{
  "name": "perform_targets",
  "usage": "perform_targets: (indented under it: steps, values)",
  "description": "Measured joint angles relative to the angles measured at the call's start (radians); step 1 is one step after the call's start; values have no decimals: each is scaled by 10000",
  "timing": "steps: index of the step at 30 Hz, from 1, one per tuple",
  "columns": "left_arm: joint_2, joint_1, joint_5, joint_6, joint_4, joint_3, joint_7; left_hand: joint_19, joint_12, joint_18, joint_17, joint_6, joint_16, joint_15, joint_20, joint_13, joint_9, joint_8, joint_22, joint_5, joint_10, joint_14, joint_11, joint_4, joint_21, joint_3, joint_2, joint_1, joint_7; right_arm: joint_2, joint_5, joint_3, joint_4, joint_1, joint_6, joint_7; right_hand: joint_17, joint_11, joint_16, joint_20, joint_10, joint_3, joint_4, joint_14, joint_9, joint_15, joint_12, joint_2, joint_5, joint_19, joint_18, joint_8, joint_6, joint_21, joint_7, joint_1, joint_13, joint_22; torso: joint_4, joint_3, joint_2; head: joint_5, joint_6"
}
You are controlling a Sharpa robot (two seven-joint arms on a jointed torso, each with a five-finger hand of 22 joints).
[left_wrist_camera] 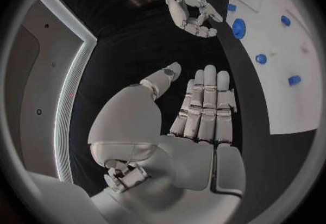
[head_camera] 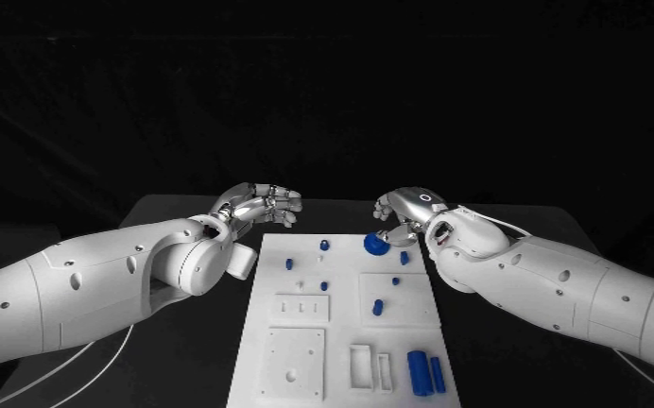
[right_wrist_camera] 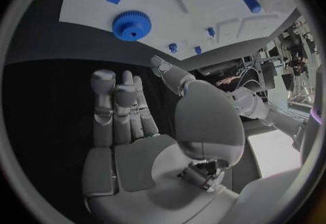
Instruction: Assemble the parts on the task board
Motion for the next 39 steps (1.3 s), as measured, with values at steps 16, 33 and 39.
perform_targets:
  steps: [16,33,39]
  values:
    - [25,-7,2,24,38,-6,2,0,0,79,8,0,0,0,0,1,8,0,-1,0,0,0,0,0,0,0,0,0,0,454,100,-16,-921,-236,808,51,-85,155,39,-2,-445,-240,-25,-93,-161,90,-125,0,4,1,0,-198,-398,-77,3,-81,-122,-1,-8,-28,-4,-81,-54]
    - [34,-9,2,48,144,-7,1,0,-38,91,6,-1,0,0,1,6,16,0,5,0,0,0,0,0,0,0,0,0,0,840,-16,-57,-1334,-375,945,78,-107,154,38,-35,-446,-239,-25,-117,-170,115,-124,0,-75,-38,-67,-198,-433,-77,-31,-81,-140,-2,-2,-58,2,-35,-174]
    - [27,-9,2,56,182,-6,-1,1,-38,88,5,-1,0,0,1,5,16,0,5,0,0,0,0,0,0,0,0,0,0,920,-83,-58,-1430,-377,945,68,-121,190,38,-32,-482,-239,-25,-116,-182,115,-124,30,-112,-41,-71,-198,-433,-115,-31,-51,-147,-3,-8,-58,2,-15,-213]
